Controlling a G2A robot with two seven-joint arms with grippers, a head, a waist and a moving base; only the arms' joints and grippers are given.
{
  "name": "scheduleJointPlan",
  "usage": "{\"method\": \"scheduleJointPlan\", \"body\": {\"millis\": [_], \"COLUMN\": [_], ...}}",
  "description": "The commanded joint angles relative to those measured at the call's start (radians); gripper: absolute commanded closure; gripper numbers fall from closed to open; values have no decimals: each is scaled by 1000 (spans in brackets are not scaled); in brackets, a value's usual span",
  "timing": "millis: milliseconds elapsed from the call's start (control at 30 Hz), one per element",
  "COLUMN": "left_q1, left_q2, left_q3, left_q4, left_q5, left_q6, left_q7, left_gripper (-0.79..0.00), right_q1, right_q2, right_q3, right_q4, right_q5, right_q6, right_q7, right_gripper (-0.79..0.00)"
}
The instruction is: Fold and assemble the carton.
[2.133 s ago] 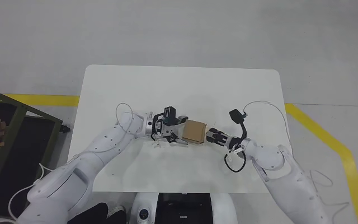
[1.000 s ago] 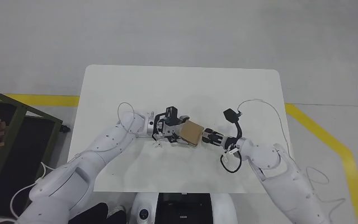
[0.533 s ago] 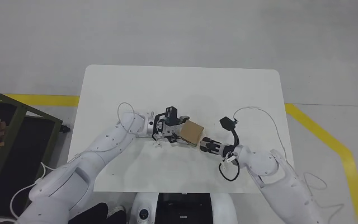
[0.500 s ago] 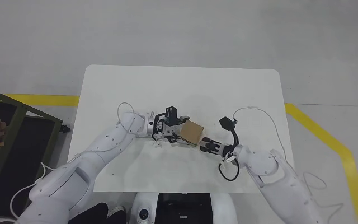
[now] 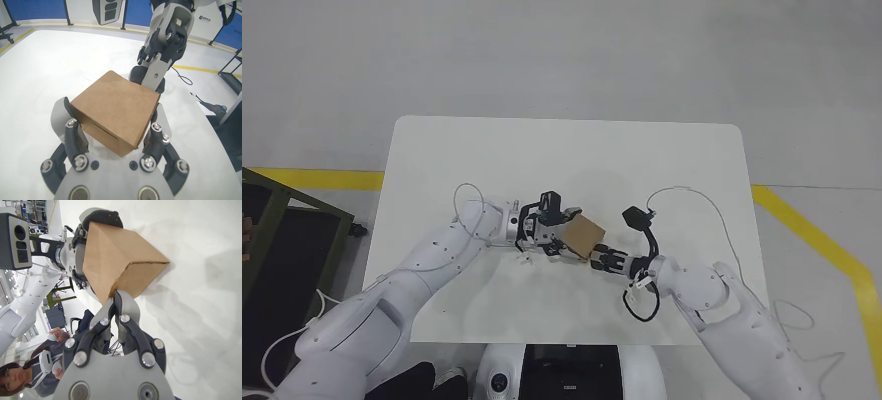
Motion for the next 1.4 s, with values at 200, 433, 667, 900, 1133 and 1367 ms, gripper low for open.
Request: {"method": "scheduleJointPlan", "body": {"millis": [200, 433, 667, 900, 1133, 1367], "left_q1": [3, 20, 50, 87, 119, 146], "left_q2": [7, 45, 102, 152, 186, 202], "left_q3": [-14, 1, -55, -127, -186, -224], "left_q4": [11, -21, -24, -30, -59, -101], "left_q5": [2, -18, -63, -82, -70, -79], "left_q6": [17, -40, -14, 40, 79, 89], "left_q7": [10, 47, 73, 127, 146, 106], "left_gripper": [-745, -785, -785, -785, -785, -785], "right_q1": [-70, -128, -88, -29, 10, 12], "right_q2": [15, 28, 22, 8, -3, -1], "right_q3": [61, 73, 25, -42, -80, -44], "right_q4": [-70, -164, -129, -78, -39, -23], "right_q5": [-7, -21, -20, -11, -12, -16], "right_q6": [-8, -67, -80, -87, -70, -22], "right_q7": [-12, 55, 89, 103, 91, 40], "right_gripper": [-74, -154, -148, -203, -237, -252]}}
